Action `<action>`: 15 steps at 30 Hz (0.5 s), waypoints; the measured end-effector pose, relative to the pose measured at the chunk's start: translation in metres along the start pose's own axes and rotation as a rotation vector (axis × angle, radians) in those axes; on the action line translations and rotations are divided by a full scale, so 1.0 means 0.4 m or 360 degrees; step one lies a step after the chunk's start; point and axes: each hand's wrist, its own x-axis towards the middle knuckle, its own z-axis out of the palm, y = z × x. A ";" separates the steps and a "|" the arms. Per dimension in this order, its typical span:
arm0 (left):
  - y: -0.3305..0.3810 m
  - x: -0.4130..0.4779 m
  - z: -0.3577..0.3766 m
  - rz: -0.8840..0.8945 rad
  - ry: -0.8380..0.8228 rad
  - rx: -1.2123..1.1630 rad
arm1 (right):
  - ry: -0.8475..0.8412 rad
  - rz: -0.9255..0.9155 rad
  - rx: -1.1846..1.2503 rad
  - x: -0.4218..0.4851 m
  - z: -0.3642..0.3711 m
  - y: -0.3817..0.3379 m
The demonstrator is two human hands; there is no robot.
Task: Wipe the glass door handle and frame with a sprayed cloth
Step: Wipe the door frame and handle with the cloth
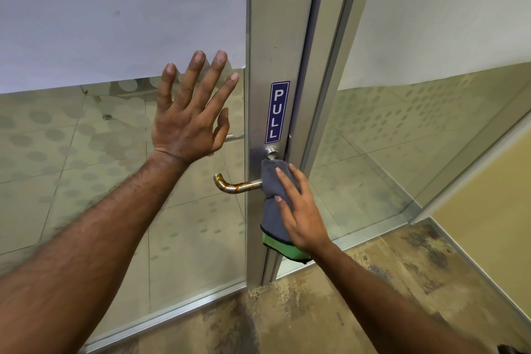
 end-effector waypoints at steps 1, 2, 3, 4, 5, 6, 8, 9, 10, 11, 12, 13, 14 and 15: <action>0.000 0.000 -0.001 -0.0001 -0.0004 -0.0003 | 0.0043 0.0150 0.0238 0.013 0.001 -0.002; 0.000 0.001 -0.002 -0.0002 -0.0003 -0.0008 | 0.0088 0.0318 0.0534 0.029 0.008 -0.011; 0.000 0.001 -0.004 -0.0003 0.0000 -0.0016 | 0.0127 0.0466 0.0868 0.044 0.016 -0.028; 0.001 0.001 -0.005 -0.0001 0.0004 -0.0024 | 0.0176 0.0589 0.1203 0.057 0.025 -0.047; 0.000 0.002 -0.006 0.0002 0.0010 -0.0030 | 0.0227 0.0722 0.1503 0.062 0.035 -0.062; 0.001 0.004 -0.006 0.0005 0.0017 -0.0032 | 0.0265 0.0854 0.1758 0.063 0.041 -0.080; 0.000 0.006 -0.006 -0.0002 0.0031 -0.0030 | 0.0314 0.1058 0.2048 0.051 0.051 -0.099; 0.000 0.006 -0.006 -0.0005 0.0035 -0.0032 | 0.0315 0.1107 0.2090 0.043 0.051 -0.104; 0.001 0.006 -0.006 -0.0005 0.0033 -0.0036 | 0.0294 0.1116 0.2101 0.036 0.050 -0.101; 0.001 0.005 -0.007 -0.0004 0.0030 -0.0042 | 0.0254 0.1094 0.2116 0.029 0.043 -0.098; 0.001 0.005 -0.007 -0.0004 0.0029 -0.0043 | 0.0213 0.1078 0.2126 0.024 0.033 -0.096; 0.001 0.005 -0.007 -0.0005 0.0029 -0.0040 | 0.0184 0.1061 0.2155 0.019 0.023 -0.090; 0.001 0.005 -0.007 -0.0005 0.0030 -0.0034 | 0.0173 0.1053 0.2202 0.014 0.011 -0.086; 0.002 0.007 -0.007 -0.0004 0.0032 -0.0029 | 0.0197 0.1072 0.2231 0.012 0.000 -0.081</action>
